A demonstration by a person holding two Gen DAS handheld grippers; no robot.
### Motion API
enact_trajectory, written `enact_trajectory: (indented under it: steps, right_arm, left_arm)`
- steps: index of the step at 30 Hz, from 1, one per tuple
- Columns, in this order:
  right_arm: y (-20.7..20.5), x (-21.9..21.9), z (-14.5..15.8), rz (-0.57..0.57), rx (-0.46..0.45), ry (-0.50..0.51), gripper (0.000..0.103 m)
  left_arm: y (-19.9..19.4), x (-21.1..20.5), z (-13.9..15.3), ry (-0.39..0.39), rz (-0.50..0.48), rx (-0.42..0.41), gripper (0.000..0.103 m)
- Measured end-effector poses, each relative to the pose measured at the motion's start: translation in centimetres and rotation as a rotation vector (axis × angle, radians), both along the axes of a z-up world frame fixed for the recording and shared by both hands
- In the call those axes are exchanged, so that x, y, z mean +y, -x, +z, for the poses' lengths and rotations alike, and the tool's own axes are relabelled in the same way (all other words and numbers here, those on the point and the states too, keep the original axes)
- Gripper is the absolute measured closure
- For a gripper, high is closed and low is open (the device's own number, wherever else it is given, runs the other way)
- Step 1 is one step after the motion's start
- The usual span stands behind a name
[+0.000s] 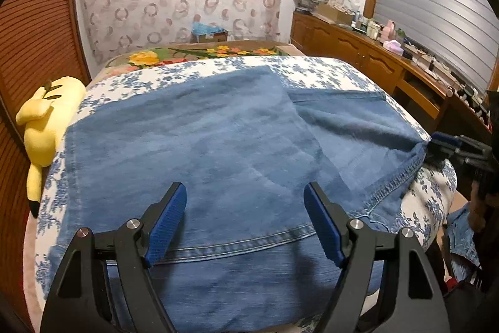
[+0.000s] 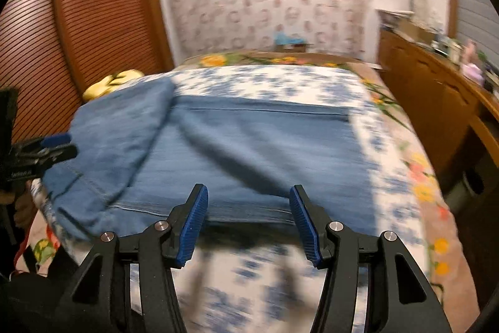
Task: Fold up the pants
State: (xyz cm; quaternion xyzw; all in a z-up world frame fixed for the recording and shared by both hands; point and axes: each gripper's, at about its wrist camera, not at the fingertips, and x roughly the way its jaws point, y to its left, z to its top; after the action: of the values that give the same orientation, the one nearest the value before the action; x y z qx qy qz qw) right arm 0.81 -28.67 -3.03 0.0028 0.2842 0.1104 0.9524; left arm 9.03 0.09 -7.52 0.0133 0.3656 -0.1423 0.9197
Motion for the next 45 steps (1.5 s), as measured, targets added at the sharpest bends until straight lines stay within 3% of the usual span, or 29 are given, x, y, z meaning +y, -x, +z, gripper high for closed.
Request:
enact_trajectory:
  steps: [9, 22, 36, 45]
  right_arm:
    - [0.8, -6.4, -1.8, -0.144, 0.038, -0.045, 0.046]
    - [-1.9, -5.9, -2.4, -0.186, 0.078, -0.032, 0.049]
    - [-2.2, -5.3, -2.8, -0.155, 0.088, -0.009, 0.07]
    - [-2.4, -5.1, -3.0, -0.13, 0.083, 0.008, 0.094]
  left_arm:
    - [-0.3, -1.6, -1.4, -0.005, -0.03, 0.038, 0.025]
    - [-0.6, -2.0, -3.2, -0.03, -0.032, 0.061, 0.024]
    - [-0.5, -1.7, -3.3, -0.018, -0.031, 0.052, 0.023]
    - [-0.5, -1.6, -3.3, -0.017, -0.031, 0.051, 0.023]
